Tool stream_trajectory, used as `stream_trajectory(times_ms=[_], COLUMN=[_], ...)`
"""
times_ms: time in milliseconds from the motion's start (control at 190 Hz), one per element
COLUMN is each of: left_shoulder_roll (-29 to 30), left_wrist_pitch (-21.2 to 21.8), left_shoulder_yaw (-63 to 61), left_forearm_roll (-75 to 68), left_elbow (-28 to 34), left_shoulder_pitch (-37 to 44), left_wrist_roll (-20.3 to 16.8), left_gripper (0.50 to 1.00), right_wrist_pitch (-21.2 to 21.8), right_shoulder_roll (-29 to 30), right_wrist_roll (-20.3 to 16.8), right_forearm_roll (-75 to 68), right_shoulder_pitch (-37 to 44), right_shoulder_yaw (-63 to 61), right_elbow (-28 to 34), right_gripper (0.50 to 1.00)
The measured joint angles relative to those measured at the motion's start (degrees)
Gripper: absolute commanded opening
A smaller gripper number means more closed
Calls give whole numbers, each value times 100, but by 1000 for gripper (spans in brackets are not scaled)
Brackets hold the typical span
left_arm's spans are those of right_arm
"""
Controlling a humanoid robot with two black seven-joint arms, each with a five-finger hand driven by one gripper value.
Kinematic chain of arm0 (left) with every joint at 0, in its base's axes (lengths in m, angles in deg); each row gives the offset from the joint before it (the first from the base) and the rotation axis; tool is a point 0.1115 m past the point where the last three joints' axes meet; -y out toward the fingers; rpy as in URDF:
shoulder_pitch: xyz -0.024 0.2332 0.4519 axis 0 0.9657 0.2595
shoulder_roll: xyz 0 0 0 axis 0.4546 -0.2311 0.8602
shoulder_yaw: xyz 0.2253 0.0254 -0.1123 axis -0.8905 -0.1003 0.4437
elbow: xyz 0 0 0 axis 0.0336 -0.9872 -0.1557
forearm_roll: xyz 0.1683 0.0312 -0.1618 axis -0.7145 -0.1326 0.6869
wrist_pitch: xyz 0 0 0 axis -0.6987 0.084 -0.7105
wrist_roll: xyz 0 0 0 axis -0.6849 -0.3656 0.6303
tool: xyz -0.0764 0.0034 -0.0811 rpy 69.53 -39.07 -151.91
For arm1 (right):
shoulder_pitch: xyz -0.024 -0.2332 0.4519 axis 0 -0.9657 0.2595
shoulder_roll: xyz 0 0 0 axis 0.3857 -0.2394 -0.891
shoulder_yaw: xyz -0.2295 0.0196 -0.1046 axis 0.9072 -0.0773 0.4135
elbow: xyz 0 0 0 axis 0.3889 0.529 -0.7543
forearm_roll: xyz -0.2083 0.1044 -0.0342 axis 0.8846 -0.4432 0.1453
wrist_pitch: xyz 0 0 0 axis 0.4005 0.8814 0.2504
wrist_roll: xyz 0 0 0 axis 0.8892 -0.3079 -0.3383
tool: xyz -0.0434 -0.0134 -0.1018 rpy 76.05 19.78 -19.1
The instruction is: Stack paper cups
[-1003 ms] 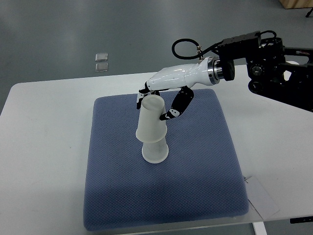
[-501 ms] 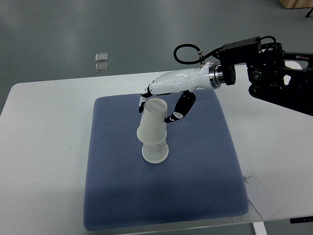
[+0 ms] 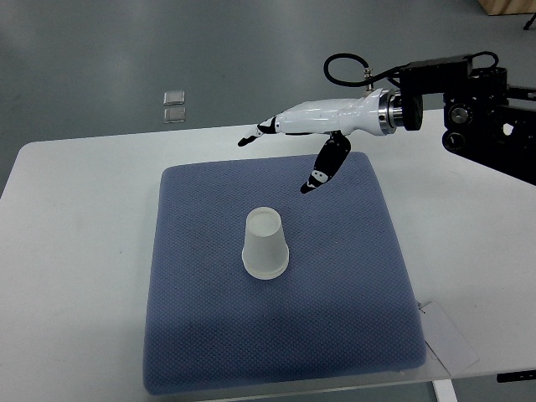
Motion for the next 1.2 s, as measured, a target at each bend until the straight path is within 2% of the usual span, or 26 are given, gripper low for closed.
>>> stream_trajectory(times_ms=[201,338,544,686,939,1198], left_shoulder_roll=[0,0,0,0,0,0], left_wrist_pitch=[0,0,0,0,0,0], left_shoulder_yaw=[0,0,0,0,0,0], left_forearm_roll=[0,0,0,0,0,0], left_elbow=[0,0,1,1,1,1], left_shoulder_pitch=[0,0,0,0,0,0], left_wrist_roll=[2,2,2,2,-1,-1], left_gripper=[1000,1000,1000,1000,1000,1000], right_wrist_pitch=[-367,-968,-2099,-2485,-2375,-1318], right_shoulder_roll=[105,136,270,407,683,908], right_wrist_roll=[-127,-314,-737,-862,-944,-1008], right_forearm_roll=[-1227,-2610,-4803,-5629,-6287,-6361], right_shoulder_pitch=[-820,-1175,-1497,-1672,-1921,-2206], right_shoulder_yaw=[-805,-937,-931,-919,-1005,-1191], right_elbow=[-1266,-1954,-2246,-2268,-2551,-2903], right_gripper=[913,913,913,913,915,917])
